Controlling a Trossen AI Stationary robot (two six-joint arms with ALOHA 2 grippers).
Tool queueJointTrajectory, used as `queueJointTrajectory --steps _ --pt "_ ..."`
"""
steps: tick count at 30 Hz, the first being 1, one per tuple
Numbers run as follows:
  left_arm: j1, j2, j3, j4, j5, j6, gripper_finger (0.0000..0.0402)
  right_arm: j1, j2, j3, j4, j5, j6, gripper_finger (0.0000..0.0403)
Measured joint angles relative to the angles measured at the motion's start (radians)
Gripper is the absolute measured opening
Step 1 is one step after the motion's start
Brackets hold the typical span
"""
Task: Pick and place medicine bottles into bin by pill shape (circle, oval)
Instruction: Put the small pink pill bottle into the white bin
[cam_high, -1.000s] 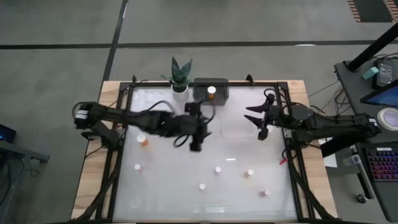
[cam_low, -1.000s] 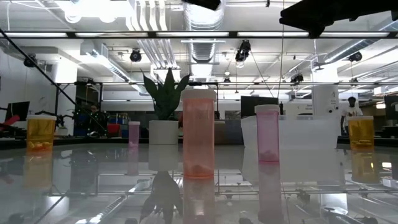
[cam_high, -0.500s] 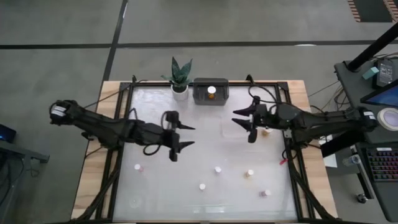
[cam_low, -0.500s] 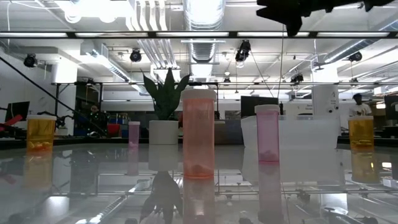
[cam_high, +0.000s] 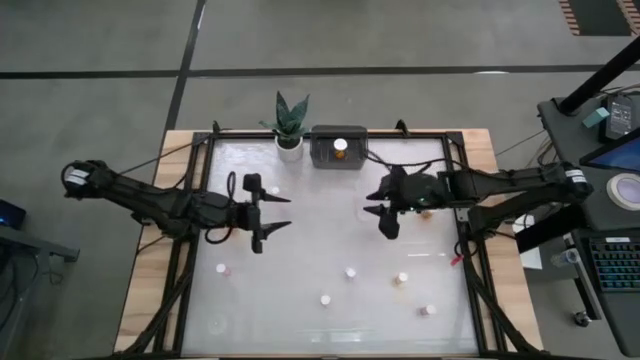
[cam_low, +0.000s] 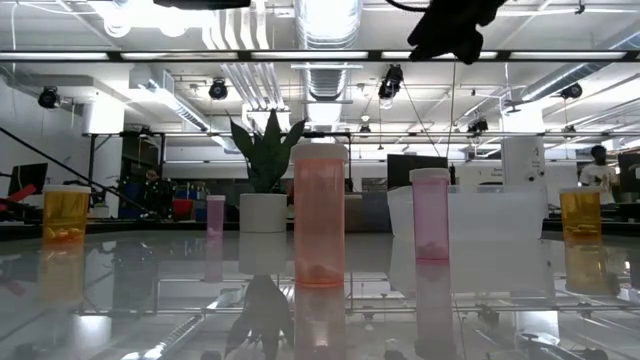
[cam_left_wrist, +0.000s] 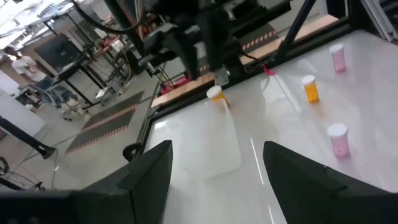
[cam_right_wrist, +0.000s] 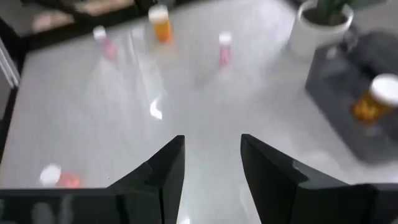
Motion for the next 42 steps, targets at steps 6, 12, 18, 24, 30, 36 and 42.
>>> queueJointTrajectory --steps 6,12,18,24,30,36,42 --pt "0.000 -0.035 -0.022 -0.001 0.000 -0.002 0.0235 0.117 0.126 0.173 -0.254 0.000 0.080 0.0148" --pt "0.000 -0.039 -0.025 0.000 0.000 -0.003 0.0235 0.253 0.254 0.286 -0.365 0.001 0.220 0.0148" --pt "0.000 -0.037 -0.025 -0.004 0.000 -0.025 0.0235 0.377 0.386 0.349 -0.389 0.009 0.328 0.0148" --pt "0.000 -0.039 -0.025 -0.026 0.000 -0.028 0.0235 0.416 0.494 0.362 -0.385 0.010 0.359 0.0148" --pt "0.000 -0.039 -0.025 -0.031 0.000 -0.026 0.0235 0.394 0.582 0.362 -0.385 0.011 0.319 0.0153" --pt "0.000 -0.039 -0.025 -0.032 0.000 -0.026 0.0235 0.366 0.622 0.362 -0.374 0.010 0.254 0.0198" --pt "0.000 -0.039 -0.025 -0.034 0.000 -0.026 0.0235 0.356 0.643 0.362 -0.290 0.031 0.138 0.0234"
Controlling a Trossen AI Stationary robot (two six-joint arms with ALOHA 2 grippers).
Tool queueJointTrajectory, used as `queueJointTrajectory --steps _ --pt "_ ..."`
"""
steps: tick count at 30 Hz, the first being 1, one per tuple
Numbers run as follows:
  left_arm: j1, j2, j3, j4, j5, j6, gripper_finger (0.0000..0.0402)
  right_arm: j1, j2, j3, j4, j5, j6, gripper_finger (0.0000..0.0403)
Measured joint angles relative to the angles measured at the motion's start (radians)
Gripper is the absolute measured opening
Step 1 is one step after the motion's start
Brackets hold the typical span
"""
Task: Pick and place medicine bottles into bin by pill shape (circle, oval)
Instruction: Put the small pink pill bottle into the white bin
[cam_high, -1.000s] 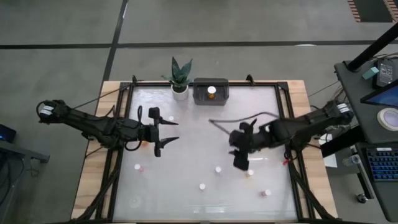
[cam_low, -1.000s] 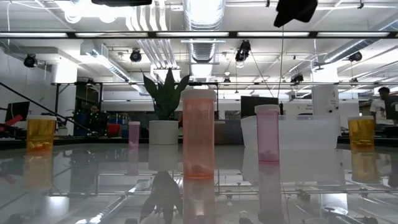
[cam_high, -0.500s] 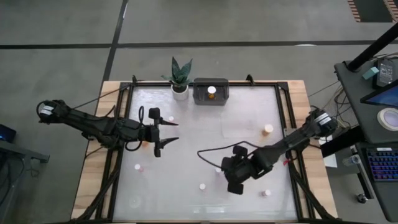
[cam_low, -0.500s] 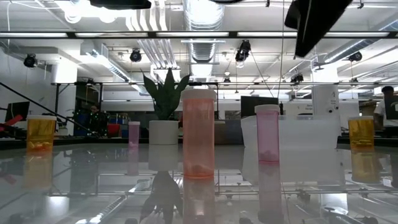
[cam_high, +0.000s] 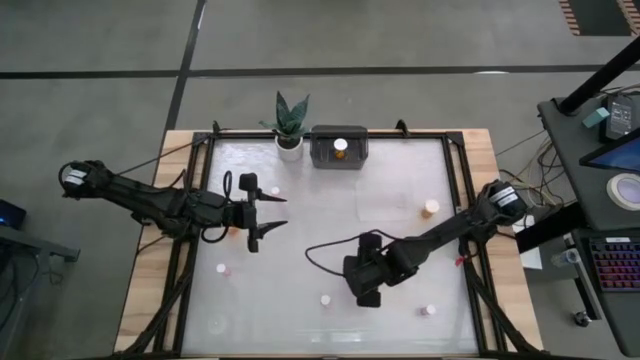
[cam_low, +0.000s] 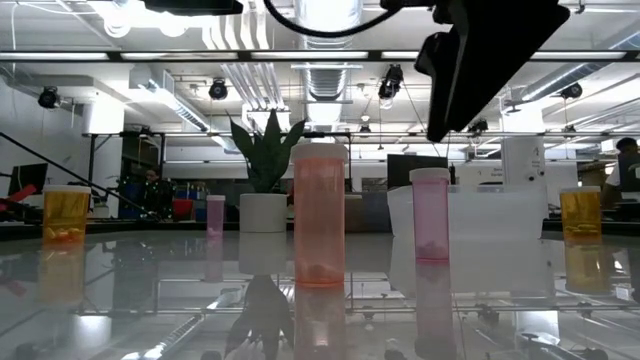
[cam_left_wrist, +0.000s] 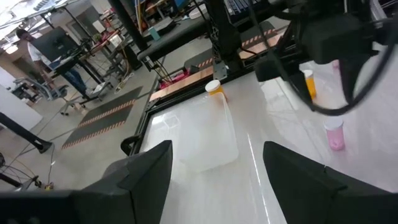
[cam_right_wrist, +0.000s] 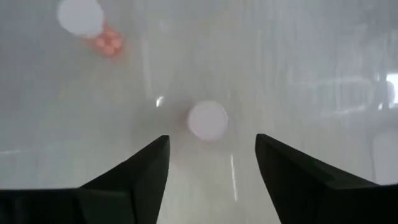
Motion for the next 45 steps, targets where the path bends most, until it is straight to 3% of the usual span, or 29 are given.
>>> queueJointTrajectory --steps 26,45 --pt "0.000 0.000 0.000 -0.002 0.000 0.005 0.0235 -0.042 0.065 -0.029 0.094 -0.057 -0.056 0.0212" --pt "0.000 0.000 0.000 -0.002 0.000 0.006 0.0235 -0.042 0.065 -0.064 0.149 -0.056 -0.056 0.0123"
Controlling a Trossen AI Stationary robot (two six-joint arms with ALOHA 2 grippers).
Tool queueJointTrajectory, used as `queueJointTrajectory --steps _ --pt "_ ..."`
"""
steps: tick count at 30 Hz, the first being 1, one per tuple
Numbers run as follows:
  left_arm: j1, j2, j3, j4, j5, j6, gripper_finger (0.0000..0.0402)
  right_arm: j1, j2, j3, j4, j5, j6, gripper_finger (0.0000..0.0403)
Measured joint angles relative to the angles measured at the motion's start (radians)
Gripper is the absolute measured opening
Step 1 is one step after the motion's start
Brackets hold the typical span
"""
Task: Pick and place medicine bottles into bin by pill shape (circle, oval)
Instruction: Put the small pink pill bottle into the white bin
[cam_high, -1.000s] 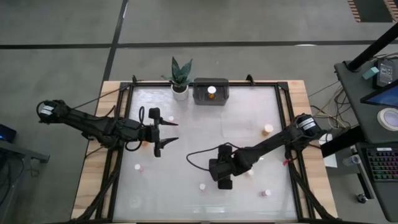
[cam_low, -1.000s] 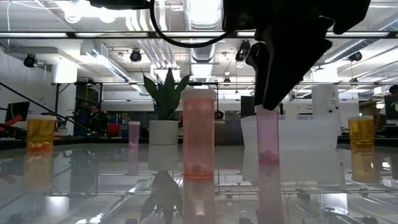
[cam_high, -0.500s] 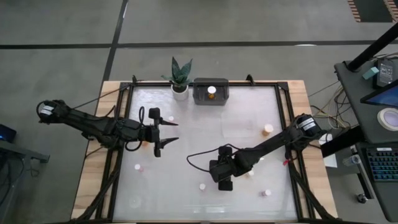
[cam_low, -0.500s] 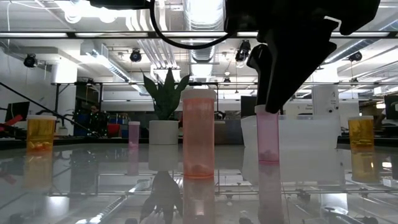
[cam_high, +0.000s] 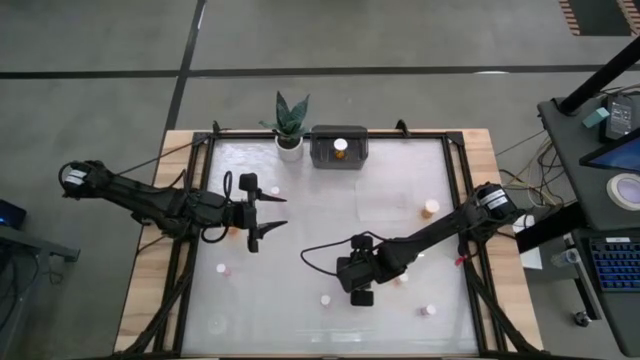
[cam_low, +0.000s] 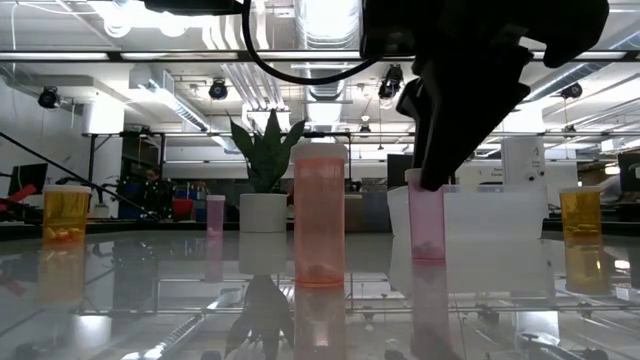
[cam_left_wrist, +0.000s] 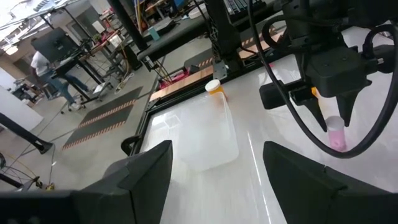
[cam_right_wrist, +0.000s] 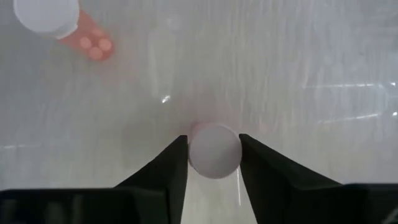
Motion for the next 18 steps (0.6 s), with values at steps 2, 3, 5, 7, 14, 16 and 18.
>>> queueJointTrajectory --steps 2,3,5,7,14,16,18 --pt "0.000 0.000 0.000 0.000 0.000 0.000 0.0235 0.000 0.000 -0.002 0.005 0.000 0.000 0.0116" --pt "0.000 0.000 0.000 0.000 0.000 0.000 0.0235 0.000 -0.001 -0.002 0.005 0.000 0.000 0.0113" --pt "0.000 0.000 0.000 0.000 0.000 0.000 0.0235 0.000 -0.002 -0.002 0.005 -0.001 0.000 0.0112" --pt "0.000 0.000 0.000 0.000 0.000 0.000 0.0235 0.000 -0.004 -0.003 0.006 -0.002 0.000 0.0113" --pt "0.000 0.000 0.000 0.000 0.000 0.000 0.0235 -0.009 -0.052 -0.004 -0.015 -0.003 0.001 0.0115" --pt "0.000 0.000 0.000 0.000 0.000 0.003 0.0235 -0.019 -0.080 -0.004 -0.042 0.007 0.022 0.0116" --pt "0.000 0.000 0.000 0.002 0.000 0.004 0.0235 -0.038 -0.113 -0.004 -0.070 0.008 0.043 0.0116"
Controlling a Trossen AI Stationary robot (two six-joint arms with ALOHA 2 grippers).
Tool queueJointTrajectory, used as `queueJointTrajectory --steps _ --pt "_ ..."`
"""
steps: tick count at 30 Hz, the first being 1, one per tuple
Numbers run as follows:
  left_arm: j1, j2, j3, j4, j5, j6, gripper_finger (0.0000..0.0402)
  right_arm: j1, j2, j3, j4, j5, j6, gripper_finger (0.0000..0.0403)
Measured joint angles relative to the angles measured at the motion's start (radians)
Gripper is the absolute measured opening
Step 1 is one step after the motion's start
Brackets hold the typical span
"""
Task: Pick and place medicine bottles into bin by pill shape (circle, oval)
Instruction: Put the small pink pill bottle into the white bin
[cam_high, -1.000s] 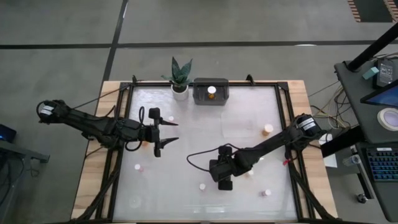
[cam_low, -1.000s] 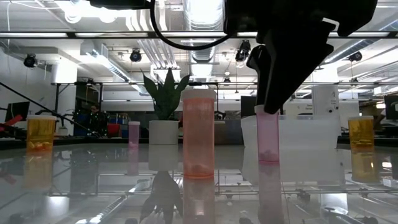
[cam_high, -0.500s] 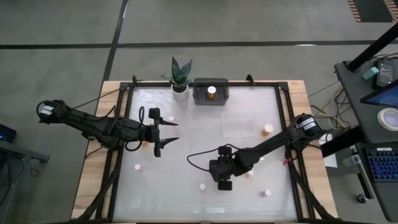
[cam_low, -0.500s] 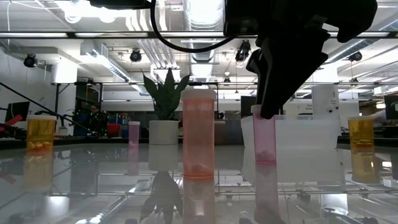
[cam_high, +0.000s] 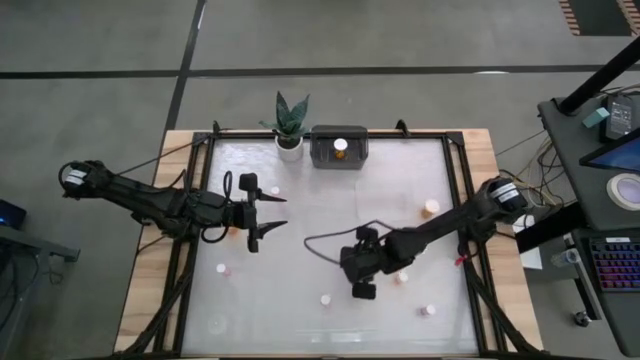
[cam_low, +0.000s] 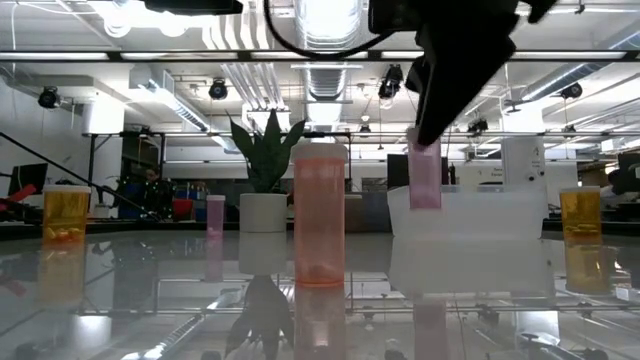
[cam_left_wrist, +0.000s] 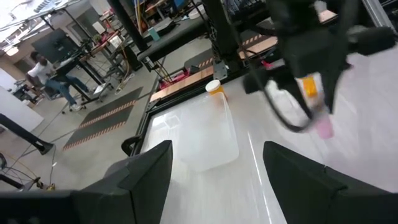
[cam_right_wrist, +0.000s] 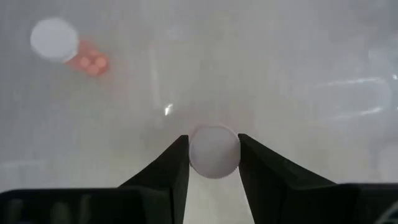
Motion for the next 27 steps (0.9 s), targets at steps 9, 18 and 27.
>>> queueJointTrajectory --steps 9,18,27 --pt "0.000 0.000 0.001 0.007 0.000 0.000 0.0235 -0.151 -0.169 -0.010 -0.140 0.028 -0.002 0.0116" --pt "0.000 0.000 0.001 0.006 0.000 0.000 0.0235 -0.379 -0.309 -0.102 -0.144 0.028 -0.069 0.0116" --pt "0.000 0.000 0.001 0.006 0.000 0.000 0.0235 -0.571 -0.328 -0.236 -0.023 -0.046 -0.176 0.0116"
